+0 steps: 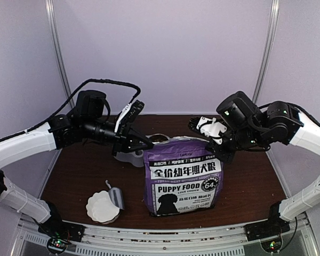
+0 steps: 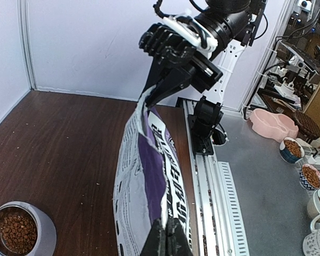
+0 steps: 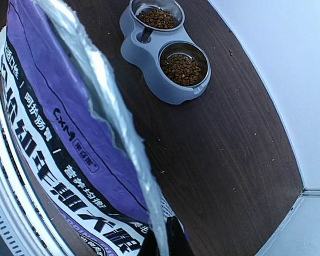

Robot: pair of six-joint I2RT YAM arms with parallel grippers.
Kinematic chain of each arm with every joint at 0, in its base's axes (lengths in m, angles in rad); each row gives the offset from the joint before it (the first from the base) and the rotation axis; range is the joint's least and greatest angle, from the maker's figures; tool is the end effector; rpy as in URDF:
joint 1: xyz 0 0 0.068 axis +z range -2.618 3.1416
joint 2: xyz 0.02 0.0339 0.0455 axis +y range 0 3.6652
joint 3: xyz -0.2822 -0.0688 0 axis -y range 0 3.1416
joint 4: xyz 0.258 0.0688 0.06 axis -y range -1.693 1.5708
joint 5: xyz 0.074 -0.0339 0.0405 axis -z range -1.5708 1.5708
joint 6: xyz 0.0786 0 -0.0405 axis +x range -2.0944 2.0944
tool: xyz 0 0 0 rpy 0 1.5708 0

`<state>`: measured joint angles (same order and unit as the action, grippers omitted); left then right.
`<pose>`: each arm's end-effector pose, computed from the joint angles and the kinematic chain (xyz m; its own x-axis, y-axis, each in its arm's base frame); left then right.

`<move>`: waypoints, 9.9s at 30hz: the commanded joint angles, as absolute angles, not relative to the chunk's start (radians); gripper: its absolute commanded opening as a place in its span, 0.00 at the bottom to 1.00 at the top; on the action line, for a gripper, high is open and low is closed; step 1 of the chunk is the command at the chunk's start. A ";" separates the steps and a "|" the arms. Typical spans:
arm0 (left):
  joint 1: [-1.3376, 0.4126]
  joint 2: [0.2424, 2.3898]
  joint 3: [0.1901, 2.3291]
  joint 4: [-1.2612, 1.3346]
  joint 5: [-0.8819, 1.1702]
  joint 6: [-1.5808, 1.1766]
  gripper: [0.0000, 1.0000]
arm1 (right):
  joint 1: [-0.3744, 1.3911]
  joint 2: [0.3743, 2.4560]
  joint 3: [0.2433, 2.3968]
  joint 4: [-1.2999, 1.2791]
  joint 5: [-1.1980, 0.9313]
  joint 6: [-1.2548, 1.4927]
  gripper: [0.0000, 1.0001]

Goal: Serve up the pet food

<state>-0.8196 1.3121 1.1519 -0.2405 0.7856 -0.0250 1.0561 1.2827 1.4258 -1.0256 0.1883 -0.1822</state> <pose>0.1855 -0.2801 0.3538 -0.2902 0.2848 -0.9136 0.9542 0.0137 -0.2988 0.1520 0.2388 0.3635 -0.2296 -0.7675 -0.5985 -0.8522 0.4555 -0.2573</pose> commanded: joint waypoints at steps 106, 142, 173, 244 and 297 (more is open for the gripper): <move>-0.715 1.249 1.201 -0.330 0.863 0.026 0.00 | 0.817 0.948 1.105 -0.638 -0.141 -0.118 0.77; -0.698 1.232 1.208 -0.348 0.836 0.036 0.00 | 0.656 0.947 0.934 -0.340 -0.556 -0.061 0.00; -0.982 1.730 1.935 -1.026 0.386 0.204 0.55 | 0.658 0.911 0.964 -0.382 -0.642 -0.097 0.00; -0.730 1.376 1.397 -0.270 0.244 -0.202 0.77 | 0.396 0.894 1.007 -0.443 0.234 0.233 0.00; -0.020 1.095 0.259 0.712 -0.455 -0.081 0.98 | 0.235 0.784 0.105 0.764 0.413 0.042 1.00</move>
<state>-0.0265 0.9882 0.2146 0.4564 -0.4191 -0.1337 0.2459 0.6647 0.1299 0.5007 0.3668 0.0872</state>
